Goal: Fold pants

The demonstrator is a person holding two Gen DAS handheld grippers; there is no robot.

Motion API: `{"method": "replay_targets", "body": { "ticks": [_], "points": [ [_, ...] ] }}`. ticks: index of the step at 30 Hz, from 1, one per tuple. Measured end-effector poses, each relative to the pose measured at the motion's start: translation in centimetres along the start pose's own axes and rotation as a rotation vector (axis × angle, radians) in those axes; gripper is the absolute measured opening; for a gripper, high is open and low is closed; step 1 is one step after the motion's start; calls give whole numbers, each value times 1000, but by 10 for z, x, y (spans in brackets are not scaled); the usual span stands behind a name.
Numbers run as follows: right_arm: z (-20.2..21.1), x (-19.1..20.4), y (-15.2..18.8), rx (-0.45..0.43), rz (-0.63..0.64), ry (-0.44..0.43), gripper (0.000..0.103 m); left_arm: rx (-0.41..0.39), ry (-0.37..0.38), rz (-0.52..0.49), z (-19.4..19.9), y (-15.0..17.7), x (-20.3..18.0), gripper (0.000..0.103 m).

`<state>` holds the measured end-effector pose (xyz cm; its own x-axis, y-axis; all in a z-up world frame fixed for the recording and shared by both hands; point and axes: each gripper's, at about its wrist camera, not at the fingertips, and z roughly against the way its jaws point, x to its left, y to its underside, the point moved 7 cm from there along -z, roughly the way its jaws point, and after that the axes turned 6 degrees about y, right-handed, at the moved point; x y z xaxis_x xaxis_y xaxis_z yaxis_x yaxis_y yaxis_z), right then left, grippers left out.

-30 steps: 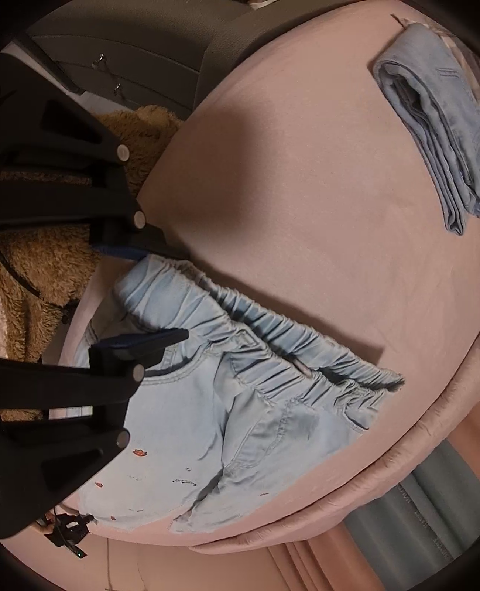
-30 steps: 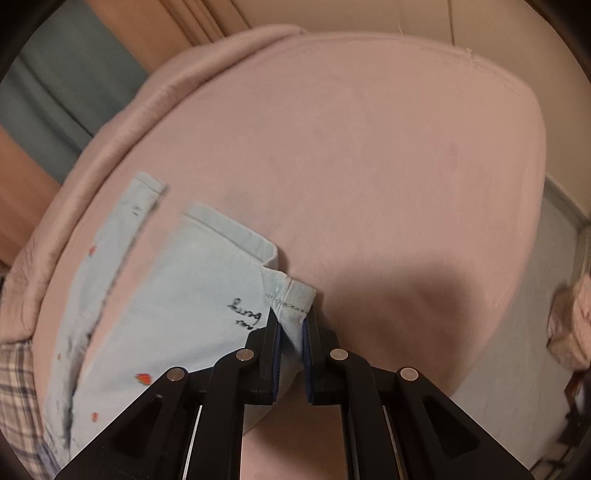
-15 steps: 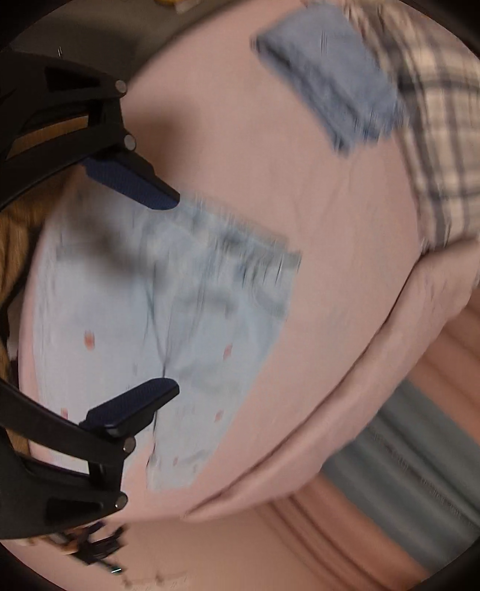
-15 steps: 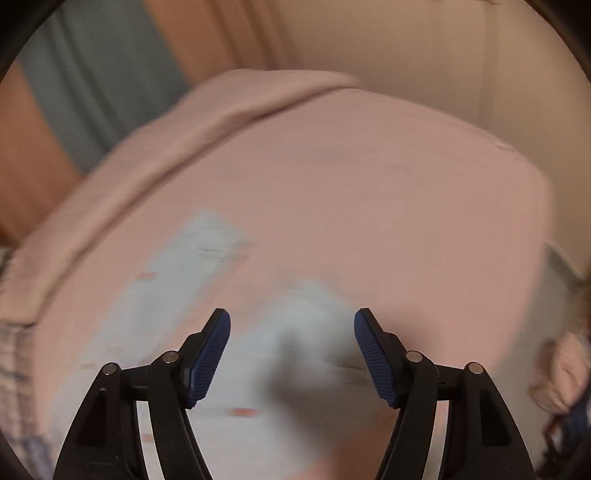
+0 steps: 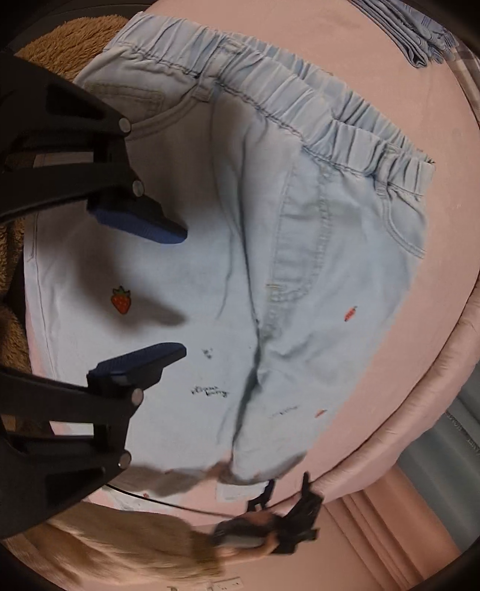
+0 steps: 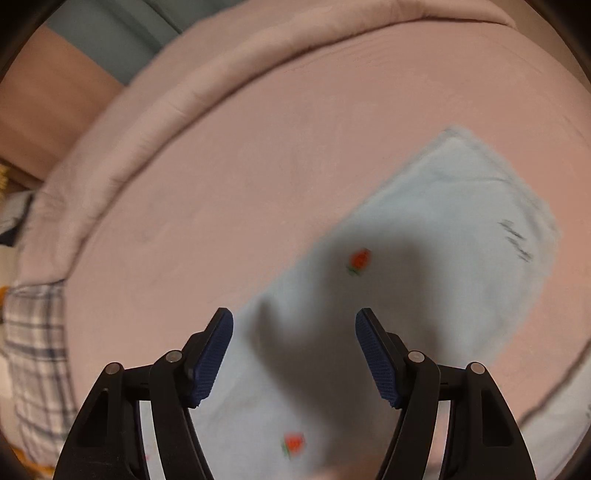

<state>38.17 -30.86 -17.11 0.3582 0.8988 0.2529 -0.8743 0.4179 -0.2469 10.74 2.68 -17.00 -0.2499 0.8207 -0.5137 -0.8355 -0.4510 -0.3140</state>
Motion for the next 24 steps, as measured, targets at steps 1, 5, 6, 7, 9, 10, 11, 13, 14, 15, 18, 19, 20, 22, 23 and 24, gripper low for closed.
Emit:
{"method": "replay_targets", "body": {
  "ticks": [1, 5, 6, 7, 9, 10, 11, 13, 14, 15, 18, 19, 20, 22, 23, 24],
  "points": [
    [-10, 1, -5, 6, -9, 31, 68, -5, -1, 1, 1, 0, 0, 55],
    [-29, -3, -9, -13, -46, 90, 56, -13, 1, 11, 1, 0, 3, 57],
    [-28, -6, -10, -38, -52, 114, 45, -12, -1, 12, 0, -1, 4, 57],
    [-28, -8, -12, -54, -54, 133, 36, -13, 0, 12, 3, 4, 4, 58],
    [-27, -10, -12, -70, -45, 109, 8, -13, 4, 20, 4, 3, 4, 59],
    [-24, -13, -10, -68, -55, 81, 6, -11, 6, 31, -2, 1, 2, 60],
    [-17, -17, -7, -67, -70, 37, 3, -9, 11, 38, 0, 0, 6, 61],
    [4, -24, -2, -103, -83, -49, 3, -9, 23, 57, 5, -5, 3, 64],
    [25, -29, 4, -138, -70, -101, 3, -21, 30, 64, 9, -9, 2, 69],
    [43, -39, 10, -170, -55, -136, 3, -37, 33, 69, 15, -15, 0, 71],
    [104, -61, 41, -280, -12, -250, 3, -103, 35, 69, 30, -32, -10, 84],
    [122, -72, 55, -310, -13, -284, 3, -132, 44, 69, 35, -39, -15, 86],
    [134, -80, 69, -333, 0, -299, 3, -149, 57, 70, 38, -44, -20, 88],
    [142, -90, 86, -366, 5, -307, 3, -160, 84, 74, 38, -56, -30, 88],
    [138, -94, 86, -366, 5, -303, 3, -163, 102, 76, 36, -63, -36, 88],
    [137, -103, 99, -365, 0, -304, 3, -167, 118, 77, 32, -70, -40, 88]
  ]
}}
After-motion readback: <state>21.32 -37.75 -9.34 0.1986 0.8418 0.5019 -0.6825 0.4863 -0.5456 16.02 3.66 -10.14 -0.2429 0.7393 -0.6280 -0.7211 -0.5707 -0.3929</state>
